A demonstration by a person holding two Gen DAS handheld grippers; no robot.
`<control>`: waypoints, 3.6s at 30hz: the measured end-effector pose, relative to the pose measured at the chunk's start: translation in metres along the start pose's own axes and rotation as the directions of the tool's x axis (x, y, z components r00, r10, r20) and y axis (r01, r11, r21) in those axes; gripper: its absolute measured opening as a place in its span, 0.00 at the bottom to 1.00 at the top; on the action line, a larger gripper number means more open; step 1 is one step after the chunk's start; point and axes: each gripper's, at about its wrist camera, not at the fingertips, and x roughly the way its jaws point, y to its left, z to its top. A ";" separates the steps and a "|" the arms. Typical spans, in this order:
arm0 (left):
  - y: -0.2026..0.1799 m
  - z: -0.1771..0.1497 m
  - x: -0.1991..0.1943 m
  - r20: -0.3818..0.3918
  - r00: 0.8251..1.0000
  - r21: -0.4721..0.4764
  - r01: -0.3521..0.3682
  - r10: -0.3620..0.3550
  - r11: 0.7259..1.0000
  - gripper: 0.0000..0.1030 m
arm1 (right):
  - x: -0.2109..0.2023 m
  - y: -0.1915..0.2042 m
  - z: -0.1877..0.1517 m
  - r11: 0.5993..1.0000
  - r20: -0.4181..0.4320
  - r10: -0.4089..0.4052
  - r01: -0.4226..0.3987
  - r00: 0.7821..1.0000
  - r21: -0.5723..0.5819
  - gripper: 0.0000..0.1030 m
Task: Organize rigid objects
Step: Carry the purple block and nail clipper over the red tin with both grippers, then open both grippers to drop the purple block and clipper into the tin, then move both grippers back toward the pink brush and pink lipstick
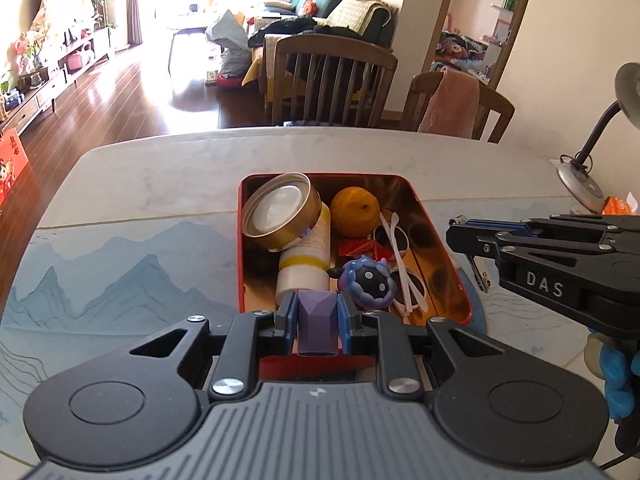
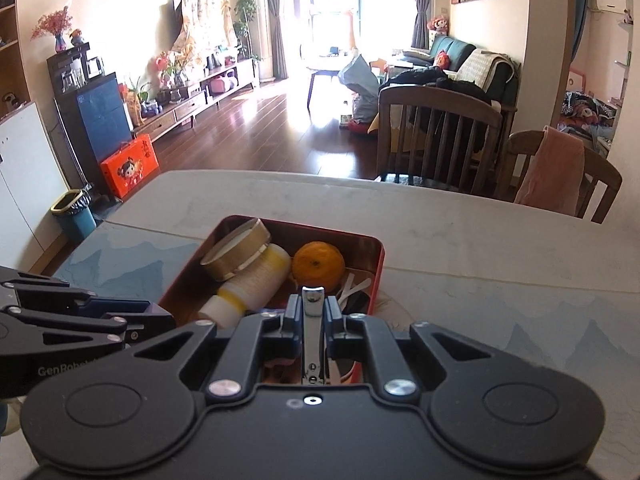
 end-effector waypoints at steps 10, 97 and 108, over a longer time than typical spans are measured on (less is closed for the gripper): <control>-0.003 0.001 0.030 -0.063 0.998 -0.009 -0.025 0.024 1.000 0.20 | 0.044 -0.002 0.011 0.999 -0.060 -0.001 -0.001 0.998 -0.035 0.10; 0.043 -0.088 -0.091 0.066 0.998 0.004 -0.005 0.005 1.000 0.80 | -0.085 0.074 -0.069 0.999 -0.006 0.038 -0.038 0.999 0.036 1.00; 0.052 -0.128 -0.074 -0.012 0.999 -0.039 -0.048 0.047 0.998 0.80 | -0.063 0.081 -0.088 0.995 -0.083 0.028 -0.020 0.996 0.097 1.00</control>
